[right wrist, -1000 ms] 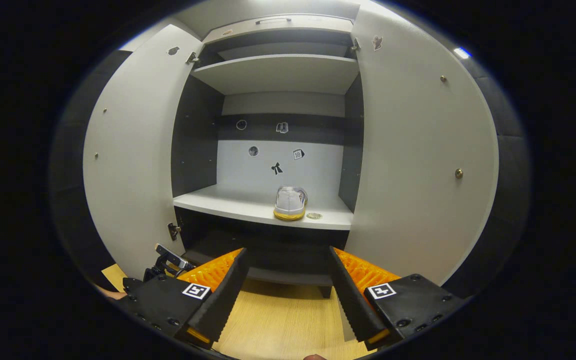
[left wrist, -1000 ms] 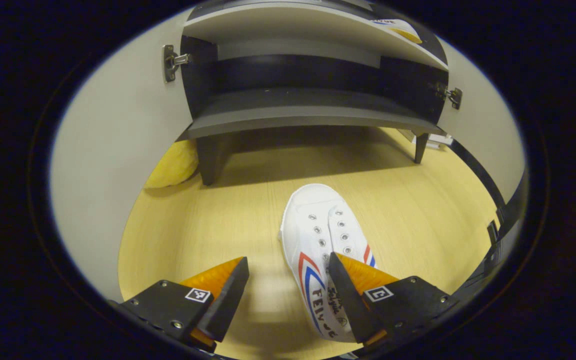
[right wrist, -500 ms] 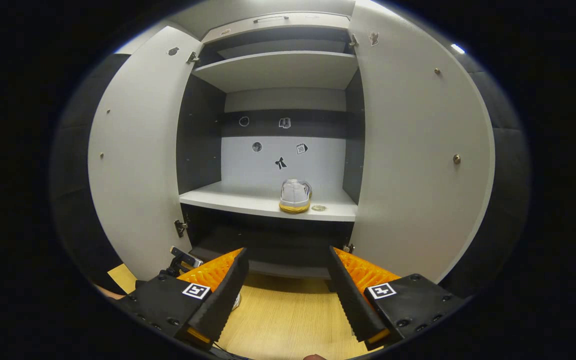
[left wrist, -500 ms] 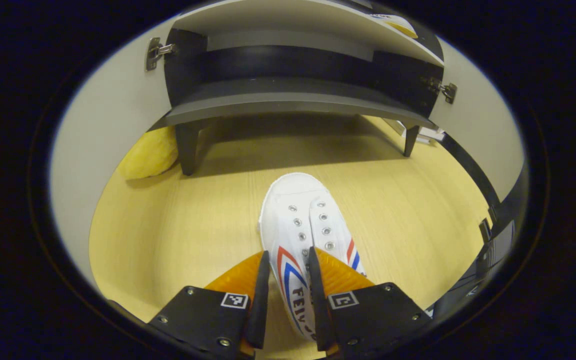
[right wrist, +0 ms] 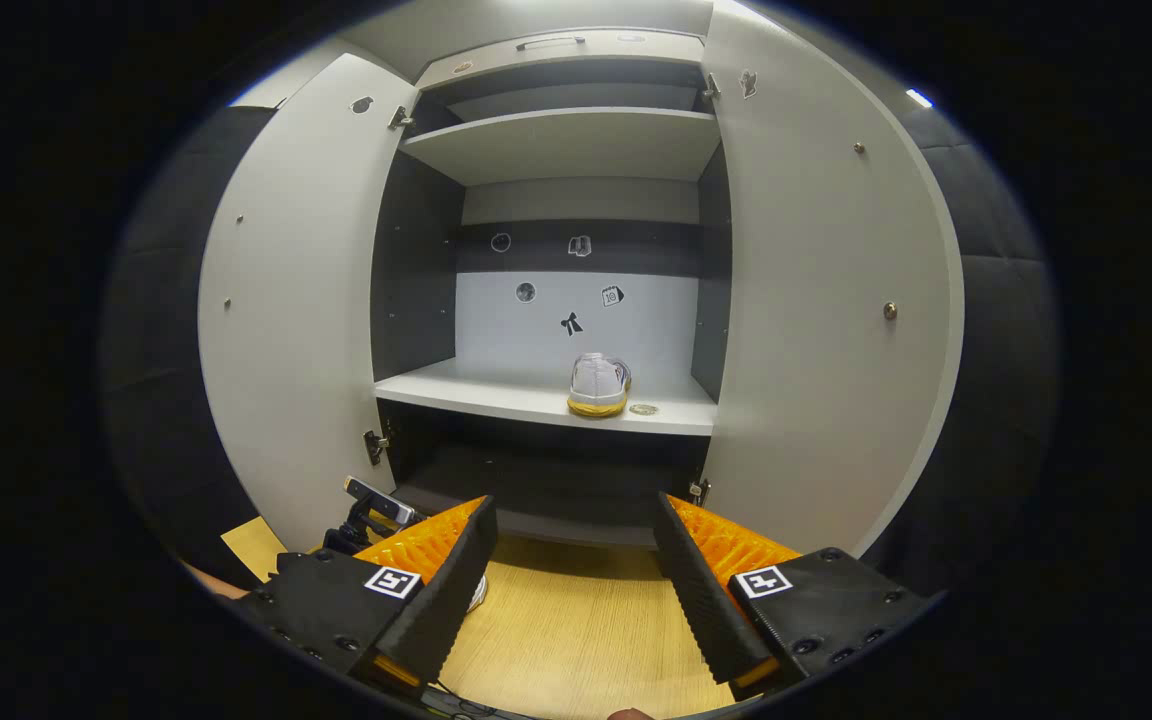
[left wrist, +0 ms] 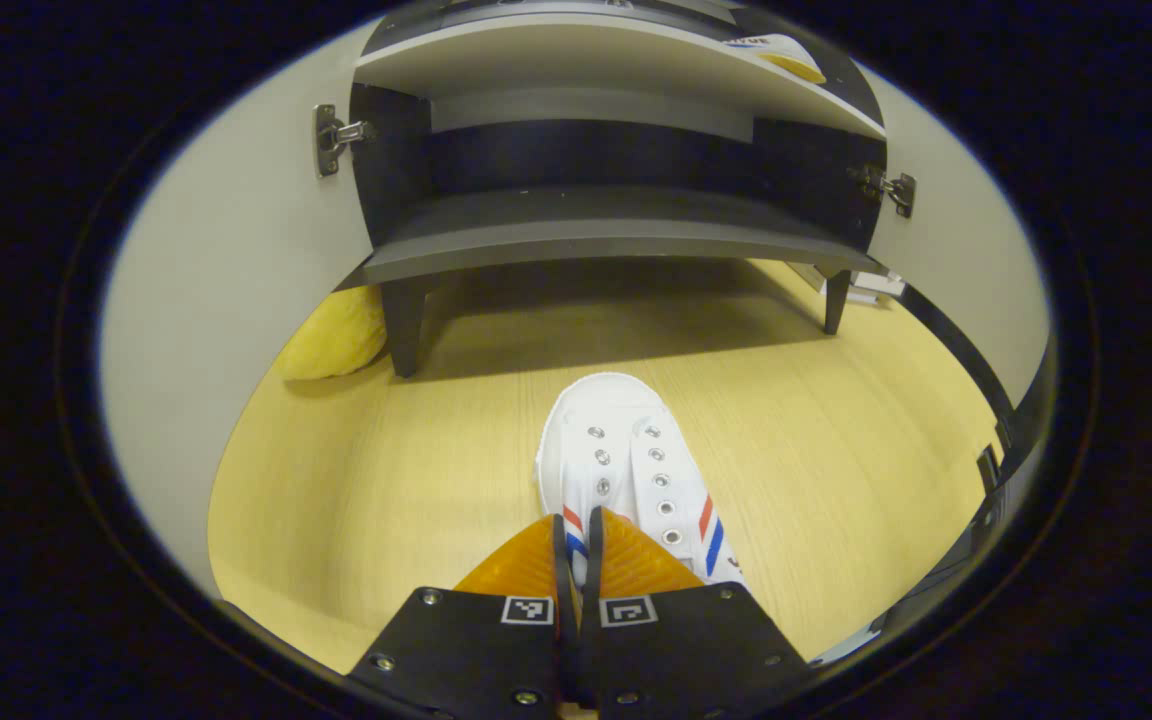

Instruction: Grab one shoe with the right hand and put it into the shoe cabinet, grab the other shoe with the left hand and put it into the shoe cabinet; then close the right door with the right hand and the left door with the left hand.

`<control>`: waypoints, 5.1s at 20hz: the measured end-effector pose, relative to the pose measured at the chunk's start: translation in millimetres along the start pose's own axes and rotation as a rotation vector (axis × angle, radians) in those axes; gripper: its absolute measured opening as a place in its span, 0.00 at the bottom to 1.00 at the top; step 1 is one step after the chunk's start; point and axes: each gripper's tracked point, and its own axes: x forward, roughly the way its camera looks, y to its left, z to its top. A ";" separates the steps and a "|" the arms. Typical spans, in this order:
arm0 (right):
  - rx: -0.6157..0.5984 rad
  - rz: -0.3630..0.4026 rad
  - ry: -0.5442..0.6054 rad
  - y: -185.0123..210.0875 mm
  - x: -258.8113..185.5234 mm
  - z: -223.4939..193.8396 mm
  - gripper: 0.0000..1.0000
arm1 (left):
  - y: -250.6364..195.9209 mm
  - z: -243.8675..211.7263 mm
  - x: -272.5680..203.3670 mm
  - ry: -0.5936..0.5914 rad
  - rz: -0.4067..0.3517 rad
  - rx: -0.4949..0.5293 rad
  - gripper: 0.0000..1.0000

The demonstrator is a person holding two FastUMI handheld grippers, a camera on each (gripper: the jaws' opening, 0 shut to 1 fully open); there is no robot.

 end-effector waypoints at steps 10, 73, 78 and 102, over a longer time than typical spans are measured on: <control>-0.027 0.052 -0.012 8.8 -3.5 1.5 0.98 | -17.9 52.0 -31.4 -0.140 -0.040 -0.001 0.02; 0.000 0.078 -0.122 -32.7 -49.9 3.7 0.98 | -29.2 46.3 -362.3 -0.838 0.169 0.024 0.92; 0.031 0.049 -0.140 -28.7 -71.8 14.5 0.98 | -38.3 9.3 -421.2 -0.877 0.146 0.045 0.91; 0.020 -0.431 -0.236 -217.6 -121.3 90.6 0.98 | -23.4 -108.7 -492.2 -0.828 0.156 0.048 0.92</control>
